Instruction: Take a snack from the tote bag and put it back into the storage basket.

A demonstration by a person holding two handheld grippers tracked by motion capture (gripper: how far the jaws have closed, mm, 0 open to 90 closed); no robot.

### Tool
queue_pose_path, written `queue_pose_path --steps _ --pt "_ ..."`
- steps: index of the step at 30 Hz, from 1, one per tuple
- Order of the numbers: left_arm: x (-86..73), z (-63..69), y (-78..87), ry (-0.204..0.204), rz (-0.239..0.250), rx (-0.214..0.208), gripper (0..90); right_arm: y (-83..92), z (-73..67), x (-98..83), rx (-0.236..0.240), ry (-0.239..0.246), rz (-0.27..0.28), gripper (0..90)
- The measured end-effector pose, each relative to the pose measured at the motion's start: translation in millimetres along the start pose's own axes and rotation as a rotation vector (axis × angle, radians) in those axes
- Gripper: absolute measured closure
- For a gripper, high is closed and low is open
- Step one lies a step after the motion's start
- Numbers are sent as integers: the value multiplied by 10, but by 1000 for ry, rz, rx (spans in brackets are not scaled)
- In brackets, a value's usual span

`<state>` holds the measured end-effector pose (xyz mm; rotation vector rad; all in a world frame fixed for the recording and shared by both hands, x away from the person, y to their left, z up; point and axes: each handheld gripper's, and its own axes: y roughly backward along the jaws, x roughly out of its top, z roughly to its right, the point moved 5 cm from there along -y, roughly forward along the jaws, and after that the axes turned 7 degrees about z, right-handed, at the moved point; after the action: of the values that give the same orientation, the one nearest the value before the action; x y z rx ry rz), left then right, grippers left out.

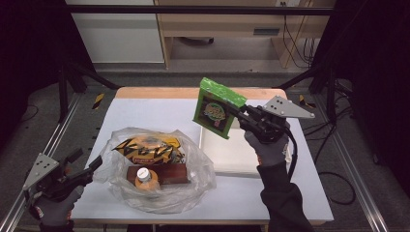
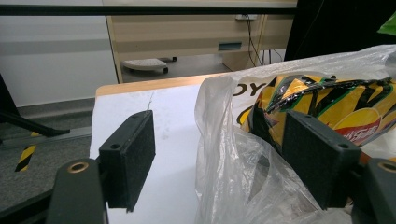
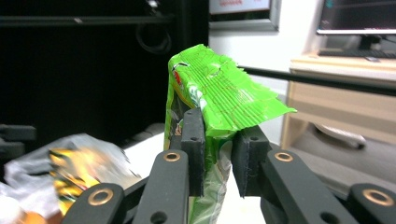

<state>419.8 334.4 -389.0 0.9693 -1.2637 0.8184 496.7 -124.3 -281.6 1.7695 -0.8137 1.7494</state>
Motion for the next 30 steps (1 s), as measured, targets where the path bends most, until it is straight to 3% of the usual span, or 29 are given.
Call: queue_pose_path --steps 4,14,30 --pt "-34 6 -24 -1 -14 -10 254 50 163 -122 -34 -4 -33 768" --pt "-92 27 -48 1 -34 -25 256 50 398 -411 -84 -8 -105 768" --pt "-115 49 -71 -5 -41 -30 254 -155 626 -926 -104 -30 -208 766"
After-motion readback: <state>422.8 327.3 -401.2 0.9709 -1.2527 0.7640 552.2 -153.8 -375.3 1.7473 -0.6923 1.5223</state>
